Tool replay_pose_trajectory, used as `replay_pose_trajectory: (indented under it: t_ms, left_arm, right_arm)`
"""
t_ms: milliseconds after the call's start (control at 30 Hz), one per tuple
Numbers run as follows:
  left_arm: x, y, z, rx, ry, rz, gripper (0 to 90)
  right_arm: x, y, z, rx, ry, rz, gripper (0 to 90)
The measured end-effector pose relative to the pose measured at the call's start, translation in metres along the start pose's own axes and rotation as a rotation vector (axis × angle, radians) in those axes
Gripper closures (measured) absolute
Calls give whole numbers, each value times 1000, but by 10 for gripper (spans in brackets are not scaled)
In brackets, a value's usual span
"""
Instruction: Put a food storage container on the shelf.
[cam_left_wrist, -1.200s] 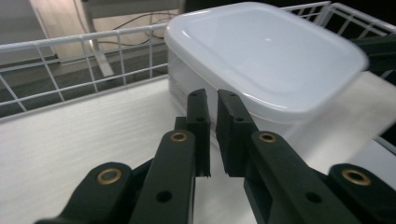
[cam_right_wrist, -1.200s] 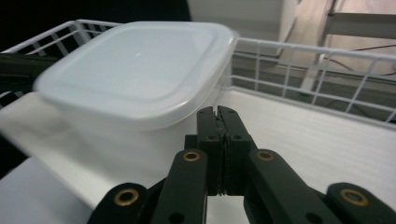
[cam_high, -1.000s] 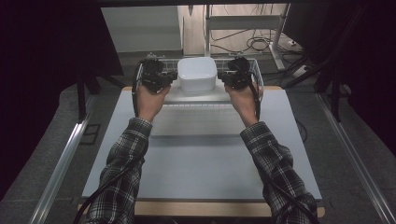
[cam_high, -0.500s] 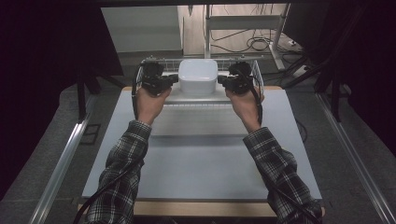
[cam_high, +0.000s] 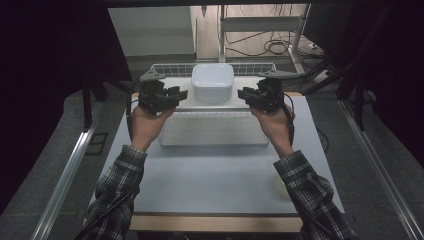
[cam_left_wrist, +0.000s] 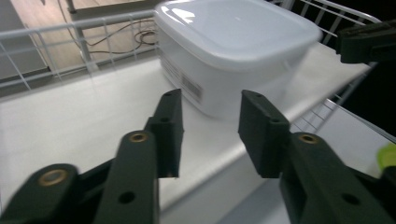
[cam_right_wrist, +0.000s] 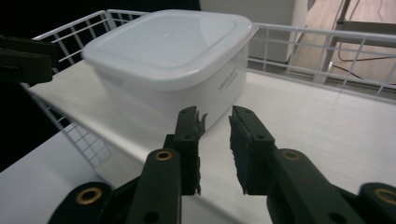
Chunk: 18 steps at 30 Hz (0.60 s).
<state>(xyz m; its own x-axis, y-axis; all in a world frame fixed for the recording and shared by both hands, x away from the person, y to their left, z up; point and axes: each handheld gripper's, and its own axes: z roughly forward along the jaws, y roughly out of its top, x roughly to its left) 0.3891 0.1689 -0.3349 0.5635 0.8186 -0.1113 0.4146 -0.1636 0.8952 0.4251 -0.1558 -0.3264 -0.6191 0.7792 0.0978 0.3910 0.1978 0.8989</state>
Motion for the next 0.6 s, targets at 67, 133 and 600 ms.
replay_pose_trajectory:
  t_ms: [67, 133, 600]
  left_arm:
    - [-5, -7, -5, -1, -12, 14, 544]
    - [-10, -14, -9, 5, -22, 32, 510]
    - [-33, -82, -21, 38, -89, 53, 289]
  right_arm:
    - [3, -6, -5, -1, 18, -5, 669]
    - [8, -12, -10, 3, 37, -14, 642]
    - [22, -67, -24, 43, 98, -46, 435]
